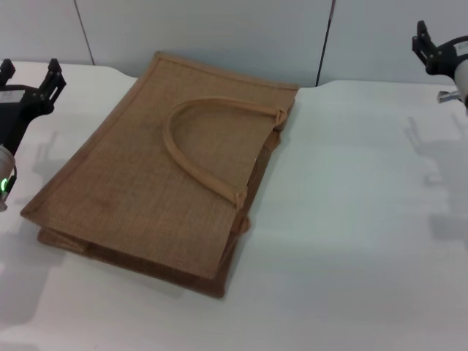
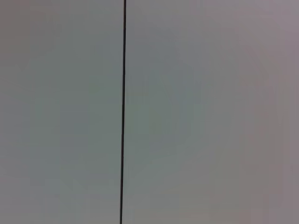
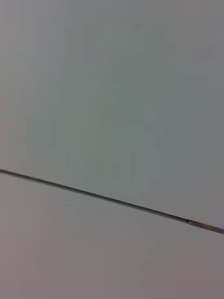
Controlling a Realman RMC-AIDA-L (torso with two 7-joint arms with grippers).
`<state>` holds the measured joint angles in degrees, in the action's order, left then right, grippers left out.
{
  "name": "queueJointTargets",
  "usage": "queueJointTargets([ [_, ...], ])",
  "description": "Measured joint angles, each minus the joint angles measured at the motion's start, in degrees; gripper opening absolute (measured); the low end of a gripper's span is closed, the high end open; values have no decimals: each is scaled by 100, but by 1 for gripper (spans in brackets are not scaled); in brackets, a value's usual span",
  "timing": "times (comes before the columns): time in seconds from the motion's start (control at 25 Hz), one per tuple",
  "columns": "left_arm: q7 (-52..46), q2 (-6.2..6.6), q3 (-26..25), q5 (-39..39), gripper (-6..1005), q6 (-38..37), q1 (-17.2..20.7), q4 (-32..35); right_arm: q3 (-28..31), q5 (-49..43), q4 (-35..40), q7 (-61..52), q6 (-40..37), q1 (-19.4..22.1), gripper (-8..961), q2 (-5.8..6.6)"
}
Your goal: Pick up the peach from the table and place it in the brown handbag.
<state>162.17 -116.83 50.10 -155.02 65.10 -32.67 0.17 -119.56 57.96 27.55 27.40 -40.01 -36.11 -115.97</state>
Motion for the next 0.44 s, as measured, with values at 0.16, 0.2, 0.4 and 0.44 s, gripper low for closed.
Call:
queueJointTargets([
  [0.16,-112,13,4,1,814,-46,-3,-5,-5,8,-96,-10,323,-131,815,1],
  [0.2,-120,19,17,15,813,-53,-1,-7,-5,14,-101,-11,429,-162,815,0],
  [0.4,-103,27,44,41,813,-279,-76,-7,18,40,-153,-1,685,-242,815,2],
  [0.44,-126,27,16,13,813,-331,-85,-7,21,45,-166,-1,688,-242,815,3],
])
